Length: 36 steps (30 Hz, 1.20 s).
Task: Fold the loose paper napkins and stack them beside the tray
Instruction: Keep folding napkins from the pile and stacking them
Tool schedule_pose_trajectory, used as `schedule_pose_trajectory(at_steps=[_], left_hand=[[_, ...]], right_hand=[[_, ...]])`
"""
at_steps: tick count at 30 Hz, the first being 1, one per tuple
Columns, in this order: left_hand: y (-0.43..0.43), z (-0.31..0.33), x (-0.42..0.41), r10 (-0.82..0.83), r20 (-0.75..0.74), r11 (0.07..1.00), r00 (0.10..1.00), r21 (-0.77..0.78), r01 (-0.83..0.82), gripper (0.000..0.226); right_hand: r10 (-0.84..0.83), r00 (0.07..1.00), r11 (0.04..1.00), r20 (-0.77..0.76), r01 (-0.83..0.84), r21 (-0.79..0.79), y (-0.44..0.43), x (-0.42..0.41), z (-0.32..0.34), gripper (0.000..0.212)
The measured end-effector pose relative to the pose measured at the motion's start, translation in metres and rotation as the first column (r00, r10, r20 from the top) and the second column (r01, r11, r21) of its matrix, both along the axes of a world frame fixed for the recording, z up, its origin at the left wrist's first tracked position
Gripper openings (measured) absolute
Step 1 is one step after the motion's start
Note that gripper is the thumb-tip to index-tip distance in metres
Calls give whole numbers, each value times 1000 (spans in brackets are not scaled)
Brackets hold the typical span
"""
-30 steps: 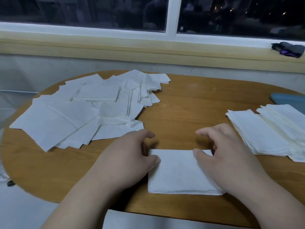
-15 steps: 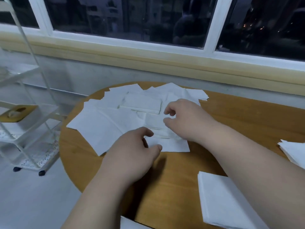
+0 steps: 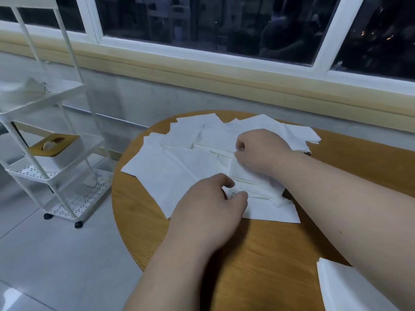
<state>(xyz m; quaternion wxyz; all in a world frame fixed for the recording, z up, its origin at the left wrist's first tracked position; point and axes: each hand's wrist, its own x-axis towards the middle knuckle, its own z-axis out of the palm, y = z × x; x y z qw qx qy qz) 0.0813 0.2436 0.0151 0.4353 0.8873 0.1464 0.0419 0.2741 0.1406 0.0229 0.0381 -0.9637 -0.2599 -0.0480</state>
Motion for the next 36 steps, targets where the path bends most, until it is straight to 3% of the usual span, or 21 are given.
schedule_pose_trajectory(at_steps=[6,11,15,19,21,26,30,36], left_hand=[[-1,1,1,2,10,1000,1000,-3,-2,31],[-5,3,0,29,90,999,995,13,-31,38],[-10,4,-3,85,255,996,963,3,-88,57],[-26,10,-11,-28,295,999,955,-26,37,75],[-39,13,-18,-134,283,986,950,-58,156,69],[-69,16,-29,-324,228,915,918,-172,365,13],[-92,14,-34,-416,139,886,899,-161,435,9],[-114,1,-31,-456,16,890,890,-21,456,5]], right_hand=[[-3,998,1000,63,2,19,-2,1,-2,21],[-25,998,977,56,13,213,-23,-31,31,14],[-86,995,908,43,61,416,-64,-86,59,5],[-149,986,798,-81,168,578,-117,-148,65,12],[-146,980,747,-133,197,634,-143,-175,63,16],[-156,939,604,-305,335,723,-196,-218,44,15],[-198,897,545,-396,436,716,-222,-234,26,15],[-330,871,610,-364,491,622,-245,-239,5,7]])
